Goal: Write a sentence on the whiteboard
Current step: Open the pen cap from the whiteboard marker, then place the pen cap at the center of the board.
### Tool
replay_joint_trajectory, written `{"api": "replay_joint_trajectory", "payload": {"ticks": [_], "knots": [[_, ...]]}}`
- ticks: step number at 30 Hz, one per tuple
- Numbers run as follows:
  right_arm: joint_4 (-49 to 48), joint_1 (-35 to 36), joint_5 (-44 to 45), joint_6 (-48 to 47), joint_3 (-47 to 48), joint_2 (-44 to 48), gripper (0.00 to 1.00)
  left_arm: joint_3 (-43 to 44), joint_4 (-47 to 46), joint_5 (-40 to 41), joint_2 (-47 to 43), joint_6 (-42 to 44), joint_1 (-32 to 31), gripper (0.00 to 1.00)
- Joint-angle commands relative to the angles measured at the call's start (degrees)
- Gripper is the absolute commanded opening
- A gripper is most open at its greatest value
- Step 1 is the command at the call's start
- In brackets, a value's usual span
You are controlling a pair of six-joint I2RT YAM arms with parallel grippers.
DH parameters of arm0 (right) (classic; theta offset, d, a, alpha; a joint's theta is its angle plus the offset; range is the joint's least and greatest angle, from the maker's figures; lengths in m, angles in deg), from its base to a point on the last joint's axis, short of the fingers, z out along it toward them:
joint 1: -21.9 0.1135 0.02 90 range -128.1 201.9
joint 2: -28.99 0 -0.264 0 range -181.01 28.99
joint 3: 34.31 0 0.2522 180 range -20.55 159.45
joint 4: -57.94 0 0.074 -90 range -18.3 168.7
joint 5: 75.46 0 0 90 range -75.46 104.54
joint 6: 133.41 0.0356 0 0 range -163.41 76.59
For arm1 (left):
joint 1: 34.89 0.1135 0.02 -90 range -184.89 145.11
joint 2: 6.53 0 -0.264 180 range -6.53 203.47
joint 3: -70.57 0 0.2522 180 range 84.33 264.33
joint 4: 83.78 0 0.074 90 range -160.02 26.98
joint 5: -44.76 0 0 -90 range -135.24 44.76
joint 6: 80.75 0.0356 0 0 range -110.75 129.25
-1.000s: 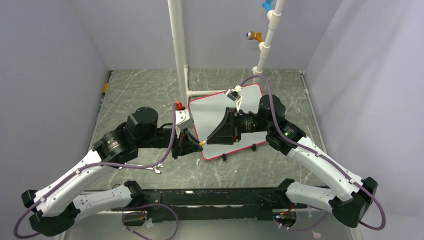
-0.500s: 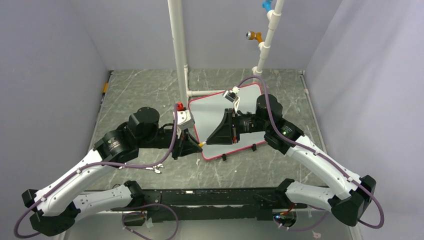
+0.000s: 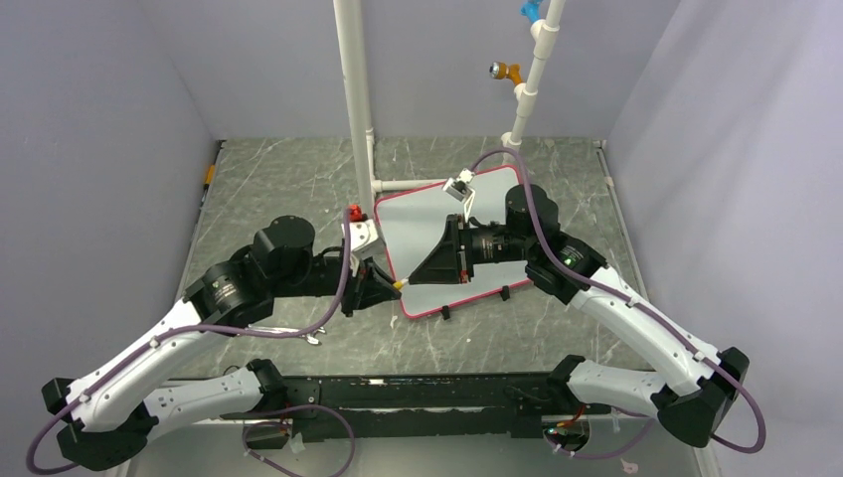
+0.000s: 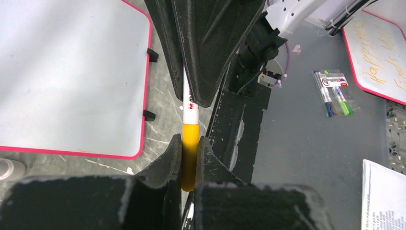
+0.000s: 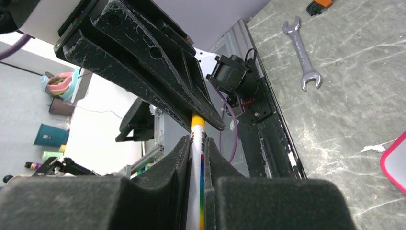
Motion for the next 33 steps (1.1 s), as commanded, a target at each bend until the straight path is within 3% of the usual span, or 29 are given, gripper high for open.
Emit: {"api": "replay_joint_trajectory", "payload": {"ticks": [1,11,15,20,25,29,33], "knots": [[5.45,-1.61,5.01,1.42,3.43,1.03,0.0,-2.0,-0.9,5.09,-4.26,0.88,-0.04,0.0],[10.15,-10.98,2.14,1.46,1.84,4.3,0.0,-10.23,-1.54,13.28,-11.54,-1.46,-0.02,0.0],[11.34,-12.34,3.18,0.91,1.39,5.62,0.0,-12.44,-1.35,21.89,-13.74,-4.68,-0.04,0.0],[13.92,-12.38,9.85,-0.99,0.28,7.72,0.0,-16.83,-0.55,34.72,-14.85,-12.93,-0.02,0.0],[15.02,-12.33,18.76,-2.41,-2.25,9.72,0.0,-22.92,2.77,50.6,-11.96,-27.39,0.29,0.01],[16.36,-12.31,21.98,-3.88,-2.73,9.94,0.0,-28.4,1.55,54.68,-8.87,-33.94,1.27,0.06],[17.07,-12.32,23.91,-4.57,-3.12,10.77,0.0,-34.27,-2.78,52.76,-5.8,-36.72,4.1,0.1]]}}
